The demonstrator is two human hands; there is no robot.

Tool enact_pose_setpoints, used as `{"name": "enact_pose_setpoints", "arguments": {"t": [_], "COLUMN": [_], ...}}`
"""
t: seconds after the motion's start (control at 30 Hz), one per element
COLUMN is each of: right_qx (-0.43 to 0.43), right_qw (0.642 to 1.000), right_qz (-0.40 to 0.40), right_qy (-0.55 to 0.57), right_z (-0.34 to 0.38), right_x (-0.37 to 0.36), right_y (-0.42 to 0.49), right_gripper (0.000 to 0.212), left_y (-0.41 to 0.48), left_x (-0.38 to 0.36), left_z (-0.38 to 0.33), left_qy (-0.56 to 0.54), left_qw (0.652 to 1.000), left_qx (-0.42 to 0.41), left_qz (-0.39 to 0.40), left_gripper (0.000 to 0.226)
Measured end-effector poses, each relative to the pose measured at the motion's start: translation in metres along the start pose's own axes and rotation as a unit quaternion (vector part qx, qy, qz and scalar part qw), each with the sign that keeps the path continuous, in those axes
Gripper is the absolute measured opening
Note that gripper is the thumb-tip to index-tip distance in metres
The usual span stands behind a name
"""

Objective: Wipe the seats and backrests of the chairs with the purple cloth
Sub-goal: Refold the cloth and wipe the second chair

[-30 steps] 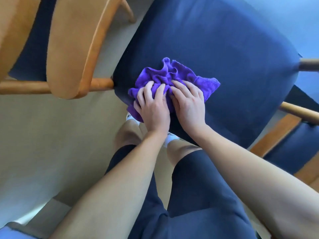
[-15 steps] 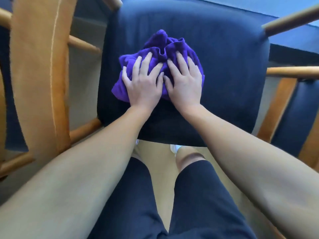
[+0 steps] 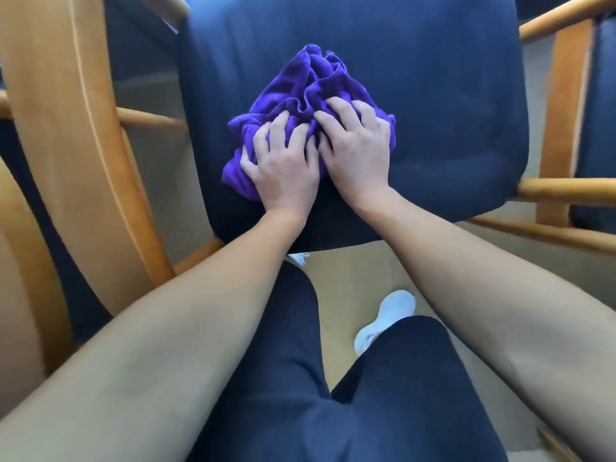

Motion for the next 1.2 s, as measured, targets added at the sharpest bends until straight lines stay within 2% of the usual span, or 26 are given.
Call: {"name": "enact_pose_setpoints", "arguments": {"t": [0.1,0.2,0.27,0.37,0.47,0.6,0.67,0.73,0.83,0.93,0.97,1.03,1.13,1.2], "right_qx": [-0.002,0.006,0.012,0.027,0.038,0.041,0.029,-0.028,-0.149,-0.247,-0.278,-0.33,-0.328,-0.321], "right_qw": [1.0,1.0,1.0,0.998,0.998,0.997,0.998,0.998,0.988,0.968,0.958,0.941,0.94,0.943], "right_qz": [0.004,0.027,0.001,-0.051,-0.048,-0.06,-0.044,-0.014,-0.002,-0.053,-0.061,-0.028,0.031,0.012], "right_qy": [-0.002,0.009,0.017,0.02,0.027,0.019,0.031,0.055,0.04,0.011,-0.01,-0.068,-0.092,-0.083], "right_z": [-0.004,-0.007,-0.012,-0.016,-0.026,-0.04,-0.045,-0.057,-0.094,-0.141,-0.157,-0.18,-0.179,-0.166], "right_x": [0.001,-0.001,0.006,0.022,0.03,0.042,0.044,0.042,0.047,0.062,0.065,0.06,0.041,0.038], "right_y": [-0.017,-0.032,-0.043,-0.07,-0.095,-0.124,-0.126,-0.114,-0.089,-0.071,-0.069,-0.073,-0.09,-0.099], "right_gripper": [0.028,0.032,0.027,0.018,0.014,0.01,0.01,0.015,0.03,0.035,0.037,0.045,0.053,0.051], "left_y": [-0.016,-0.029,-0.044,-0.074,-0.107,-0.136,-0.136,-0.125,-0.088,-0.053,-0.046,-0.04,-0.048,-0.057], "left_x": [-0.006,-0.011,-0.014,-0.025,-0.036,-0.047,-0.047,-0.043,-0.033,-0.038,-0.042,-0.057,-0.082,-0.084], "left_z": [0.0,0.002,0.002,-0.002,-0.009,-0.019,-0.022,-0.036,-0.085,-0.149,-0.166,-0.184,-0.172,-0.161], "left_qy": [0.0,0.016,0.033,0.035,0.014,0.013,0.012,-0.009,-0.044,-0.085,-0.083,-0.03,0.077,0.092], "left_qw": [1.0,0.999,0.997,0.995,0.993,0.995,0.996,0.996,0.995,0.986,0.98,0.969,0.956,0.945], "left_qx": [0.019,0.023,0.025,0.041,0.083,0.069,0.066,0.059,-0.007,-0.136,-0.181,-0.244,-0.279,-0.31], "left_qz": [0.001,-0.031,-0.069,-0.078,-0.078,-0.063,-0.062,-0.068,-0.084,-0.038,-0.022,0.008,0.044,0.04], "left_gripper": [0.046,0.042,0.037,0.036,0.031,0.026,0.026,0.028,0.029,0.03,0.031,0.034,0.046,0.051]}}
Point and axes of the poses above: each hand's wrist, its own y-axis towards the middle knuckle, its own x-axis out of the back of the hand, z = x × y, the point moved 8 cm from there along y, towards the middle knuckle, and after that the axes turned 6 degrees about -z, right-handed, at the moved point
